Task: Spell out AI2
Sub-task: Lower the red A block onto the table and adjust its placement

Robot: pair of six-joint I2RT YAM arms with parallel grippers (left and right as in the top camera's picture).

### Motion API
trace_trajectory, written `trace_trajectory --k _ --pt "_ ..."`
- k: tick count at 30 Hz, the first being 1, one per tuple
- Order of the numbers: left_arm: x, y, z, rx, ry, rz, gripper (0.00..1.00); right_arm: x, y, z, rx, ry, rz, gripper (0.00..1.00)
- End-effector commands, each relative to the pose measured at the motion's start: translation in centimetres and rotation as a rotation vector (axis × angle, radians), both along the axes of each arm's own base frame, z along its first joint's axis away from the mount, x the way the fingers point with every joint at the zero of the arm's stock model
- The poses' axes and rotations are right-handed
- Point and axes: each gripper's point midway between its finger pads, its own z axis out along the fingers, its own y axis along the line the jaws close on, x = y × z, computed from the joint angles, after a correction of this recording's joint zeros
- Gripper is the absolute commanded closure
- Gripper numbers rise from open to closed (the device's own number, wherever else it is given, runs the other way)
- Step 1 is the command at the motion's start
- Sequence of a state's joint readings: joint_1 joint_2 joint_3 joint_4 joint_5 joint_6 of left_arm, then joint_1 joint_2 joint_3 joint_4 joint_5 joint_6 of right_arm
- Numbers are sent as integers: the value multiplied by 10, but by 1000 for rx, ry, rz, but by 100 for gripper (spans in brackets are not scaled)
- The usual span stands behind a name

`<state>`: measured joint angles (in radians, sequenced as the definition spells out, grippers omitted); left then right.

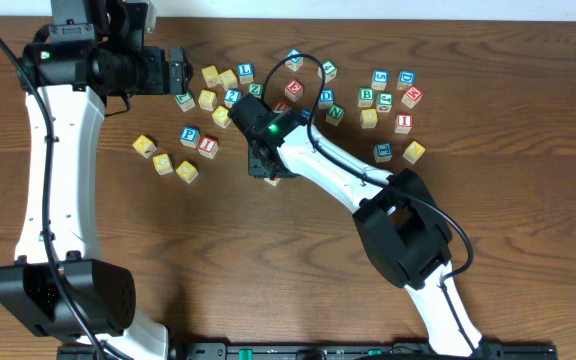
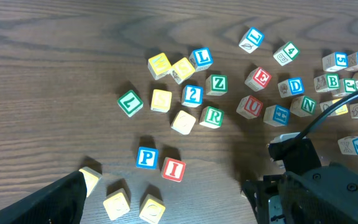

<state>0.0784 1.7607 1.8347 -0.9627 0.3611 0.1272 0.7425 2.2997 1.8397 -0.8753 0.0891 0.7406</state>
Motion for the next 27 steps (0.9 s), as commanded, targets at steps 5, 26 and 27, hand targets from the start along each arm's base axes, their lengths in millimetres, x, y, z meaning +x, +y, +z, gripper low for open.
trace_trajectory --k 5,26,27 --pt "3 1 10 -5 -24 5 2 -2 6 6 35 15 6 59" --pt "3 1 10 -5 -25 5 2 -14 0 3 32 83 5 55" --pt "3 1 10 -5 -24 5 3 -13 1 4 32 77 5 55"
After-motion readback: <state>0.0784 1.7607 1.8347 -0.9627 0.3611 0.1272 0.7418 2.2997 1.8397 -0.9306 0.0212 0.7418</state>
